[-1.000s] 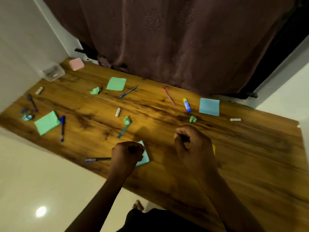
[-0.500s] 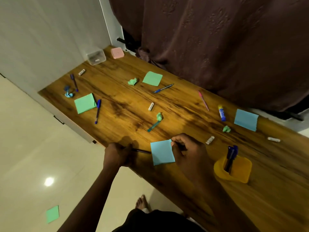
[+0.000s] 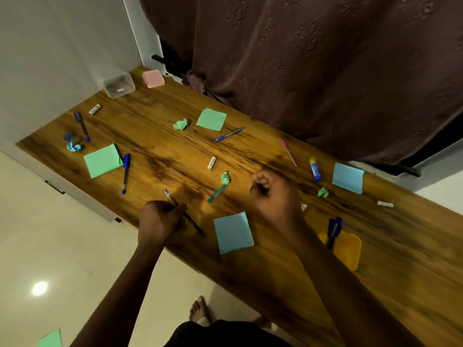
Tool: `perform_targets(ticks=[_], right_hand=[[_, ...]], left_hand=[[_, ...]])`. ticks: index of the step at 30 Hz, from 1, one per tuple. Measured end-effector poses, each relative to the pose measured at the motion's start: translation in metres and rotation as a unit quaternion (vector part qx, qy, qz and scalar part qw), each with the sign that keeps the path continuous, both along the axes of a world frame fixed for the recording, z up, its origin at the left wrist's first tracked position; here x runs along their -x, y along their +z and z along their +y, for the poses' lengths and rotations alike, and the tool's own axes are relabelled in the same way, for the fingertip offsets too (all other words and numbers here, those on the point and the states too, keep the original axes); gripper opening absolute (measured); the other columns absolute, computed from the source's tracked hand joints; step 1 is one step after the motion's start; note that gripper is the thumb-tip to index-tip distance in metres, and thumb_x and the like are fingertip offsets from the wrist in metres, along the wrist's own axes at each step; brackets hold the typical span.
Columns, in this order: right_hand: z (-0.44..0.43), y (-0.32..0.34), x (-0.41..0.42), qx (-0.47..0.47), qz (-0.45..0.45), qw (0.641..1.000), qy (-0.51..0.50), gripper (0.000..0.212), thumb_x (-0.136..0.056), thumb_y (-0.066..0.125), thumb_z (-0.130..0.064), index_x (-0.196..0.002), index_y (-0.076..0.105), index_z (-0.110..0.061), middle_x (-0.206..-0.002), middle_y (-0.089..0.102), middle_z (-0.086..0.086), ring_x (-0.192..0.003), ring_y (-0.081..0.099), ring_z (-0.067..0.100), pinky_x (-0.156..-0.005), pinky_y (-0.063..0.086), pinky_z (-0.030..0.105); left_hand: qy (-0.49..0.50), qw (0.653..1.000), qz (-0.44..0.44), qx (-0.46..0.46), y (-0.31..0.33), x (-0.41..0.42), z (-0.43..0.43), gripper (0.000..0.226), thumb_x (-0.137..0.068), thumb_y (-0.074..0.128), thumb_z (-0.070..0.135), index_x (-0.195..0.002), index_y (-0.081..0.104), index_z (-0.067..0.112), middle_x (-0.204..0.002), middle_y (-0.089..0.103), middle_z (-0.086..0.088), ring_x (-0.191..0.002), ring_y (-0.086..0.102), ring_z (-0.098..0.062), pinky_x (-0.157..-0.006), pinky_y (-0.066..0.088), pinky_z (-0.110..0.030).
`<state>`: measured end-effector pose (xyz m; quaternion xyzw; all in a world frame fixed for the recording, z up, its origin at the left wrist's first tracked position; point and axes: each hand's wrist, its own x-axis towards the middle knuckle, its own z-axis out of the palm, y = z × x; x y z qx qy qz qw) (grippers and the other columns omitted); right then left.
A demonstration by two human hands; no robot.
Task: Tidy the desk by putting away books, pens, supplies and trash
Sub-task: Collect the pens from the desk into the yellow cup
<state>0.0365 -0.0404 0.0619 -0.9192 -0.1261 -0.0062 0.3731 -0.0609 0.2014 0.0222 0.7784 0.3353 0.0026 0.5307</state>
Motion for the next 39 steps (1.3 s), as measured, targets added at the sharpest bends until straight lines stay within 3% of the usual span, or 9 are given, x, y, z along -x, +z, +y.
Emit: perform_targets(ticks=[5,12,15,18,21,23,29,35,39], right_hand=[[0.001,-0.028,-0.087,0.036,0.069,0.994,-0.071,0.029,-0.090,0.070,-0.019,-0.117,0.067,-0.011,-0.113,0.073,0.003,-0.107,0.068,0.018,-0.079,0.048,0.022],[-0.011,-0.065,-0.171,0.251,0.077,0.954,-0.143,0.061,-0.092,0.068,-0.023,-0.145,0.045,-0.004,-0.146,0.052,0.021,-0.135,0.050,0.037,-0.110,0.040,0.040],[-0.018,-0.082,-0.190,0.296,0.083,0.935,-0.178,0.049,-0.105,0.052,-0.021,-0.150,0.039,-0.005,-0.153,0.043,0.021,-0.141,0.042,0.038,-0.118,0.029,0.043],[-0.020,-0.093,-0.194,0.325,0.069,0.926,-0.181,0.036,-0.111,0.034,-0.013,-0.141,0.048,0.001,-0.147,0.050,0.025,-0.137,0.048,0.037,-0.118,0.029,0.043],[-0.031,-0.082,-0.185,0.394,0.017,0.902,-0.179,0.023,-0.091,0.069,-0.031,-0.104,0.073,-0.013,-0.102,0.075,0.013,-0.094,0.073,0.029,-0.084,0.055,0.036],[-0.038,-0.079,-0.181,0.357,0.021,0.928,-0.107,0.024,-0.090,0.063,-0.023,-0.112,0.068,-0.014,-0.101,0.072,0.014,-0.091,0.070,0.036,-0.076,0.054,0.038],[-0.026,-0.039,-0.170,0.263,0.047,0.958,-0.102,0.041,-0.092,0.068,-0.025,-0.129,0.062,-0.009,-0.136,0.060,0.017,-0.127,0.056,0.037,-0.104,0.045,0.040],[-0.053,0.025,-0.111,0.077,0.029,0.993,-0.087,0.018,-0.080,0.079,-0.014,-0.098,0.076,-0.011,-0.100,0.076,0.007,-0.094,0.069,0.019,-0.075,0.044,0.021],[-0.086,0.045,-0.051,-0.040,0.043,0.990,-0.126,0.020,-0.074,0.085,-0.017,-0.091,0.077,-0.022,-0.087,0.077,-0.007,-0.085,0.072,0.007,-0.080,0.056,0.027]], left_hand=[[-0.054,0.995,-0.058,0.061,0.034,-0.022,-0.015,0.022,-0.093,0.069,0.018,-0.080,0.074,0.001,-0.071,0.077,-0.010,-0.067,0.077,-0.026,-0.069,0.062,-0.038],[-0.131,0.982,-0.081,0.105,0.045,-0.032,-0.038,0.012,-0.092,0.070,0.008,-0.082,0.075,0.004,-0.076,0.077,-0.011,-0.073,0.077,-0.029,-0.076,0.063,-0.048],[-0.169,0.979,-0.067,0.089,0.046,-0.025,-0.040,0.012,-0.092,0.069,0.008,-0.082,0.075,0.007,-0.076,0.078,-0.007,-0.072,0.077,-0.022,-0.072,0.064,-0.043],[-0.186,0.978,-0.059,0.078,0.042,-0.019,-0.037,0.010,-0.092,0.070,0.008,-0.083,0.076,0.006,-0.076,0.078,-0.006,-0.070,0.076,-0.020,-0.069,0.064,-0.042],[-0.201,0.975,-0.062,0.068,0.038,-0.019,-0.034,0.010,-0.092,0.070,0.010,-0.084,0.075,0.006,-0.077,0.078,-0.005,-0.069,0.076,-0.019,-0.067,0.063,-0.041],[-0.206,0.974,-0.065,0.068,0.039,-0.020,-0.035,0.010,-0.092,0.070,0.009,-0.084,0.075,0.007,-0.077,0.078,-0.004,-0.069,0.076,-0.018,-0.067,0.064,-0.040],[-0.214,0.968,-0.093,0.085,0.044,-0.034,-0.039,0.015,-0.092,0.070,0.009,-0.079,0.077,0.011,-0.075,0.078,-0.005,-0.071,0.076,-0.021,-0.074,0.063,-0.050],[-0.242,0.956,-0.126,0.104,0.054,-0.043,-0.056,0.012,-0.089,0.073,0.014,-0.079,0.079,0.016,-0.077,0.078,-0.006,-0.076,0.076,-0.026,-0.081,0.060,-0.057],[-0.265,0.948,-0.161,0.075,0.058,-0.052,-0.077,0.006,-0.085,0.076,0.020,-0.080,0.078,0.023,-0.076,0.077,0.001,-0.074,0.074,-0.024,-0.076,0.059,-0.056]])
